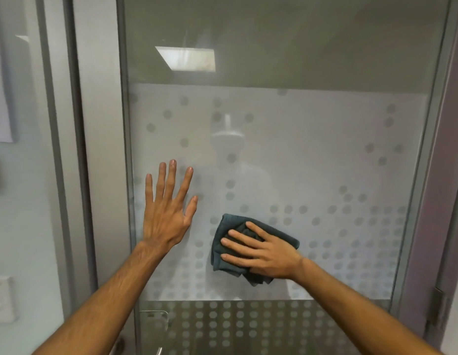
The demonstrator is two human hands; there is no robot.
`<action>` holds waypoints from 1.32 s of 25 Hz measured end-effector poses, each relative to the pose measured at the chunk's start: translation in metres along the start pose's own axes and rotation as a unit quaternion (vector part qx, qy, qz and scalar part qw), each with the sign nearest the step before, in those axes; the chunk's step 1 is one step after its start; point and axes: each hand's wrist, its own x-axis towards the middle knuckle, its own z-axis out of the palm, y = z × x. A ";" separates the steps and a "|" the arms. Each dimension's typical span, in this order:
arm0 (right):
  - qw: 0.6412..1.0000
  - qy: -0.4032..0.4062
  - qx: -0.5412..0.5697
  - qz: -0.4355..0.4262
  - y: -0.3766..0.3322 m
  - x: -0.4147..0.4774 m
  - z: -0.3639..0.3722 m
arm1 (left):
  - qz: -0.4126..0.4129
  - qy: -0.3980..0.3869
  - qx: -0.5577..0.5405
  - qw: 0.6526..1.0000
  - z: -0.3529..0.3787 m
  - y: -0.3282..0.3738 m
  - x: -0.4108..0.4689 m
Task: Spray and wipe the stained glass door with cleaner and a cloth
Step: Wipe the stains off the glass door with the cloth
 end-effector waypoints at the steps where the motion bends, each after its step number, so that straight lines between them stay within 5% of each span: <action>1: 1.000 0.008 -0.002 0.010 0.016 0.004 -0.009 | 0.000 -0.001 0.001 1.000 0.000 -0.002 -0.002; 5: 0.960 0.138 -0.030 0.241 0.108 0.041 -0.049 | -0.001 -0.008 0.002 1.000 0.000 -0.012 -0.005; 11: 0.819 0.167 0.004 0.549 0.198 0.145 -0.094 | -0.004 -0.021 -0.008 1.000 -0.006 -0.024 0.002; 13: 0.829 0.179 0.009 0.531 0.181 0.166 -0.087 | 0.001 -0.027 -0.007 1.000 -0.006 -0.026 0.002; 18: 0.917 0.179 0.020 0.356 0.074 0.141 -0.037 | -0.004 0.000 -0.049 0.999 -0.007 -0.032 0.001; 22: 0.976 0.075 0.033 0.203 -0.036 0.088 0.005 | -0.001 0.003 -0.039 0.999 -0.009 -0.039 0.000; 27: 0.999 0.011 0.006 0.046 -0.029 0.061 0.002 | 0.006 -0.027 -0.002 1.000 -0.015 -0.041 -0.003; 33: 0.964 0.147 -0.034 0.218 0.096 0.086 -0.052 | -0.008 -0.018 -0.002 1.000 -0.017 -0.036 -0.010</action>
